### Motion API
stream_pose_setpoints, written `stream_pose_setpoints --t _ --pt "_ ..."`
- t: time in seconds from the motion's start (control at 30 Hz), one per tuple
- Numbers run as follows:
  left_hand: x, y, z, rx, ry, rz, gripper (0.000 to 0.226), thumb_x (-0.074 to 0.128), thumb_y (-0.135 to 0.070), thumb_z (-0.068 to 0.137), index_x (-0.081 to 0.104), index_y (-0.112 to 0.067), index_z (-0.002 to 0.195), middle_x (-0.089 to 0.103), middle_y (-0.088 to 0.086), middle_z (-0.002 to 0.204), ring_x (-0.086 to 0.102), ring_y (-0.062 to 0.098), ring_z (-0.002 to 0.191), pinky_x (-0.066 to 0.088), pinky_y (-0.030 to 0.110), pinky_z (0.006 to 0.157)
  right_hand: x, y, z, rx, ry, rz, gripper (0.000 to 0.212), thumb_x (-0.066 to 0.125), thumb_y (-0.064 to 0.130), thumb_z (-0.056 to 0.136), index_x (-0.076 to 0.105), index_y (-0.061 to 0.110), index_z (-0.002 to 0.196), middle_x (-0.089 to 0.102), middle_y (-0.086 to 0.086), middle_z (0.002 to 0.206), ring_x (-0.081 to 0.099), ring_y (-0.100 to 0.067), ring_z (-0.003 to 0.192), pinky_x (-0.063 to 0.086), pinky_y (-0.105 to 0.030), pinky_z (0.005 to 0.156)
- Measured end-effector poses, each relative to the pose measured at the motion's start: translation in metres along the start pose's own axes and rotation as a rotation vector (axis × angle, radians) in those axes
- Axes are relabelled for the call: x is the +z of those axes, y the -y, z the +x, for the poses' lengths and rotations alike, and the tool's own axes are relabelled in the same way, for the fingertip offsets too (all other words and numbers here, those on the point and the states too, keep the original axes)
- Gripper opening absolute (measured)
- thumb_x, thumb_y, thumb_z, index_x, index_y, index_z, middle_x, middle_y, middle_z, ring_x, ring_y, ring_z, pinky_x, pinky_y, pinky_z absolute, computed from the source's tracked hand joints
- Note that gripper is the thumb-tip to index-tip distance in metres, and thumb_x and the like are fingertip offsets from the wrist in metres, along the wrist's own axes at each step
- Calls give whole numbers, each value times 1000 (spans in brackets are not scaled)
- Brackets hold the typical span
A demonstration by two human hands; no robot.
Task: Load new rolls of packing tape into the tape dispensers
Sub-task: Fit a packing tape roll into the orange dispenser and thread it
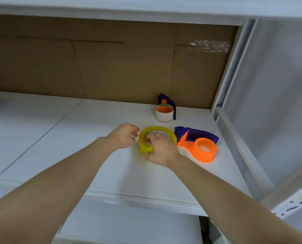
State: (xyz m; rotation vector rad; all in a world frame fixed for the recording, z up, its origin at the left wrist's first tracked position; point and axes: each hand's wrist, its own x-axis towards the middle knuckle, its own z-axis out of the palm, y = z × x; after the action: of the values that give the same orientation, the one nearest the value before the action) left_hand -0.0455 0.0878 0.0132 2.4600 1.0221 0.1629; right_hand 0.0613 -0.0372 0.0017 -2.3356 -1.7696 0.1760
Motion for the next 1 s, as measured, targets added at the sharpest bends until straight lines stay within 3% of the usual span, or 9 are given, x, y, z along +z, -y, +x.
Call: stream_pose_setpoints --t 0.2,0.4,0.83,1.0 --pt "-18 23 -31 -97 -55 89 52 46 -7 89 44 -17 140 55 -1 134 47 17 126 39 27 104 1 43 19 -179 -84 -22 48 52 31 84 47 21 131 47 -2 131 41 -23 125 27 -31 104" --pt "-60 101 -76 -257 -128 134 53 48 -11 90 39 -20 142 49 -2 139 45 15 127 38 27 102 14 132 56 -293 -51 10 46 50 29 89 43 21 134 44 -3 136 39 -23 128 24 -30 107" --pt "-208 383 -203 -589 -292 114 51 52 -13 90 42 -18 140 52 1 137 47 19 127 37 29 103 89 464 148 -516 42 184 38 48 25 94 47 18 131 46 -3 136 45 -21 124 36 -33 102" --pt "-245 467 -239 -682 -340 83 50 50 -11 88 46 -16 137 55 1 135 48 18 126 38 28 101 112 554 181 -540 87 228 31 45 20 96 52 16 126 50 -4 131 51 -21 117 43 -34 97"
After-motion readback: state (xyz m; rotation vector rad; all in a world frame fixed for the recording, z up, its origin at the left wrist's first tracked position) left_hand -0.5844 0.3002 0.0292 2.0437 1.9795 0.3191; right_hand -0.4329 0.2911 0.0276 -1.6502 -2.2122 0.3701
